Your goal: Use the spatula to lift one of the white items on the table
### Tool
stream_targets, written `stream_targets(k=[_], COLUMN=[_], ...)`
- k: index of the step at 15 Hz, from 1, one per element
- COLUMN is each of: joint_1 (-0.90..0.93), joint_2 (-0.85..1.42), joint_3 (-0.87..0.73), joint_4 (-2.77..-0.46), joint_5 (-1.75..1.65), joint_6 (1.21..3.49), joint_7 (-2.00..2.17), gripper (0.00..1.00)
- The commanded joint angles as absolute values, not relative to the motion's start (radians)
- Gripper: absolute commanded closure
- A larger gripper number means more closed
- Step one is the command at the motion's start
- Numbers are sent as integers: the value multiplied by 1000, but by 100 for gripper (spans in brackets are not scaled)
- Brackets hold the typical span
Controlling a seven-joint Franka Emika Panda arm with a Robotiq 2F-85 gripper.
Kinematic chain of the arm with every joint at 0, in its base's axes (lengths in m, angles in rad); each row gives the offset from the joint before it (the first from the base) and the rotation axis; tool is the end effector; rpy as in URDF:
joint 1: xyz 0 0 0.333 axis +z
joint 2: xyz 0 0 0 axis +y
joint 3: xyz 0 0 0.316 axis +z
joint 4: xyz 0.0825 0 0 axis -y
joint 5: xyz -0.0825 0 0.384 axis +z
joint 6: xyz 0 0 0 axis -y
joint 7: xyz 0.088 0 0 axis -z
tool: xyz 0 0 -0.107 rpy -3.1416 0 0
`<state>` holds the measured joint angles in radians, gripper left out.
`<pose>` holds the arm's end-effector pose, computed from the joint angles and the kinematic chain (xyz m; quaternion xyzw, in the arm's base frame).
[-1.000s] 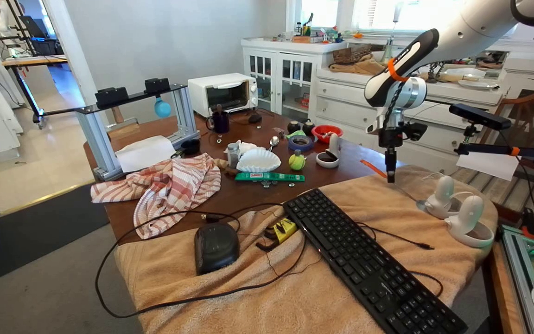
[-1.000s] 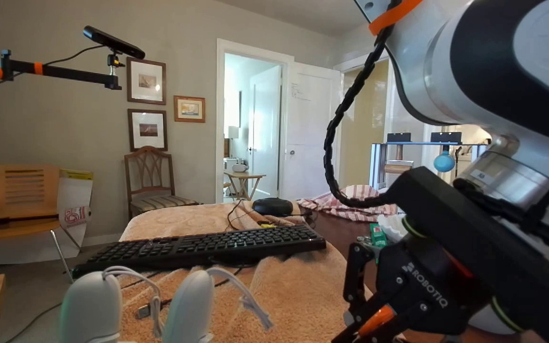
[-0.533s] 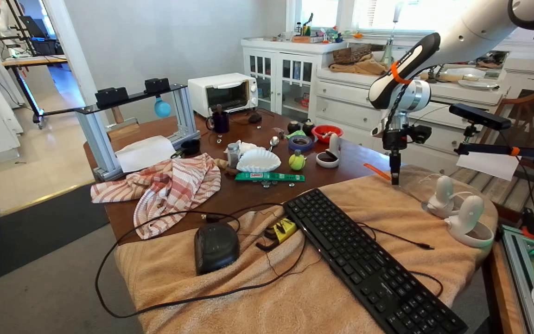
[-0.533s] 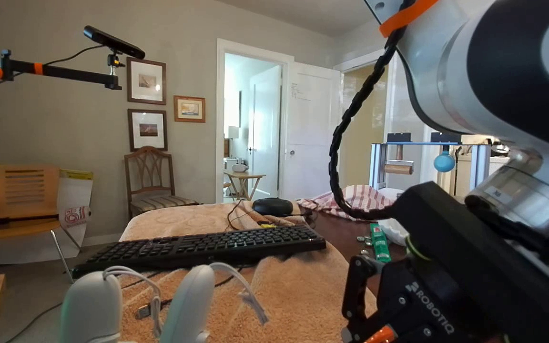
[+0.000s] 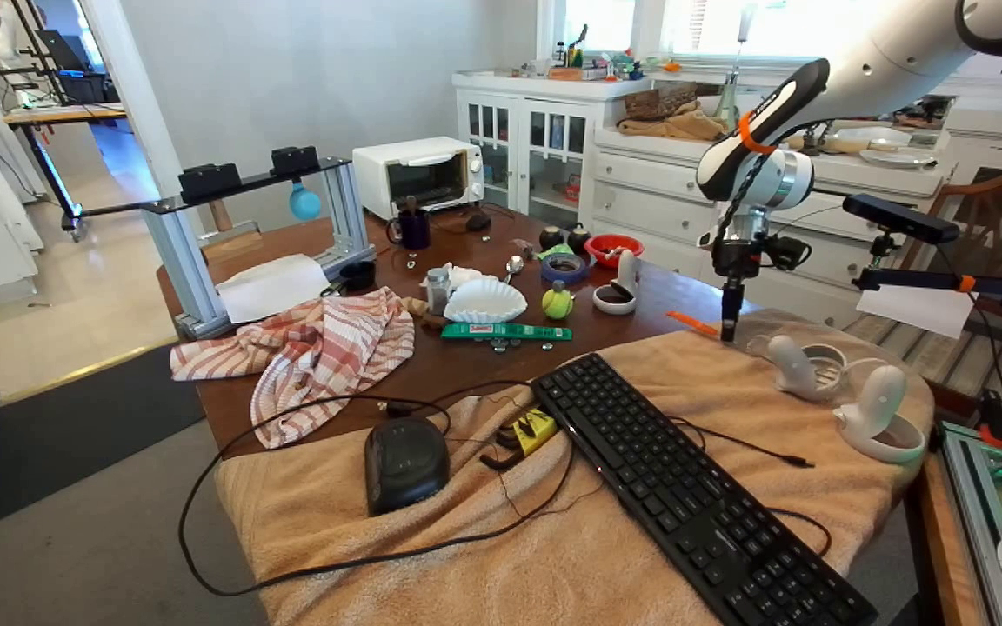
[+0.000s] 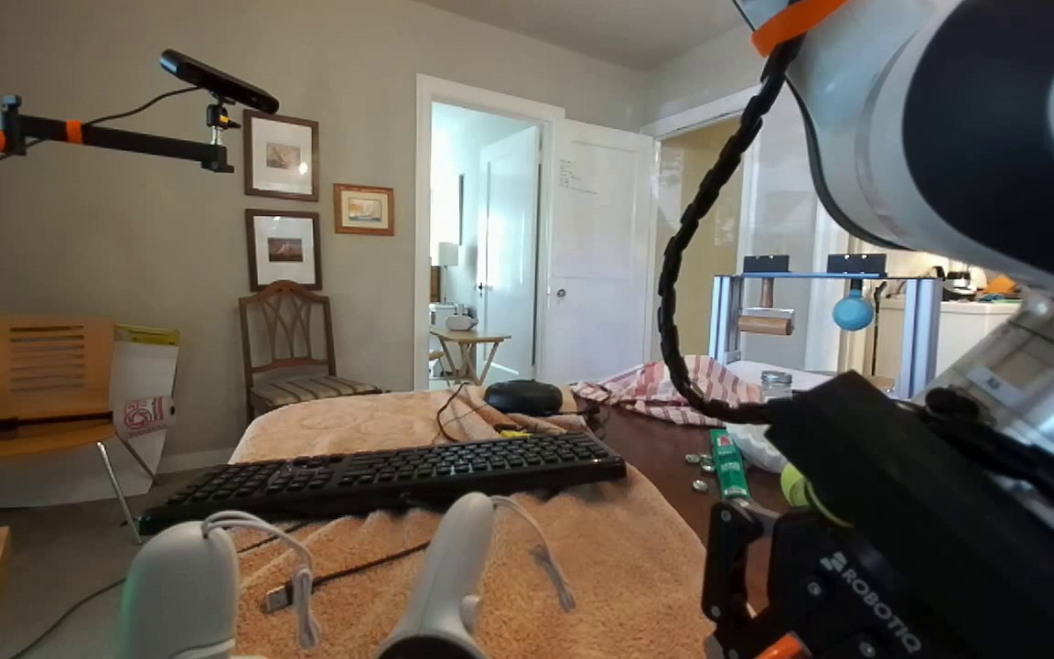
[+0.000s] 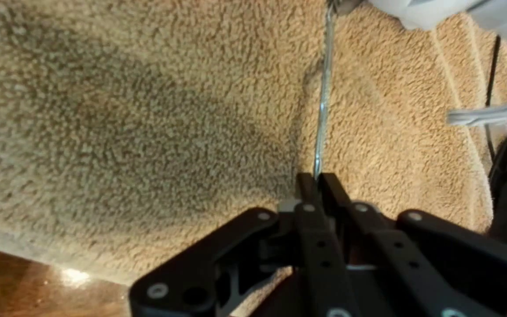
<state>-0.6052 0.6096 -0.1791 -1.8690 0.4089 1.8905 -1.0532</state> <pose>0.4241 -0.3808 0.1611 -0.9544 -0.0126 0.0768 0.2883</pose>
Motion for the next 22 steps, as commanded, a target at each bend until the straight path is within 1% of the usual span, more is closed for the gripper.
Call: stream_targets(k=[1,12,18,22], joint_1=[-626,-627,-649,-623], joint_2=[599,557,468,425], joint_3=[-154,-124,-82,-88], joint_4=[-1896,-1927,-1931,-1934], joint_5=[473,521,689,841], joint_6=[1993,2115,2161,2165], joint_7=[-1089,-1092,-1177,-1244], gripper=[98,98,98,98])
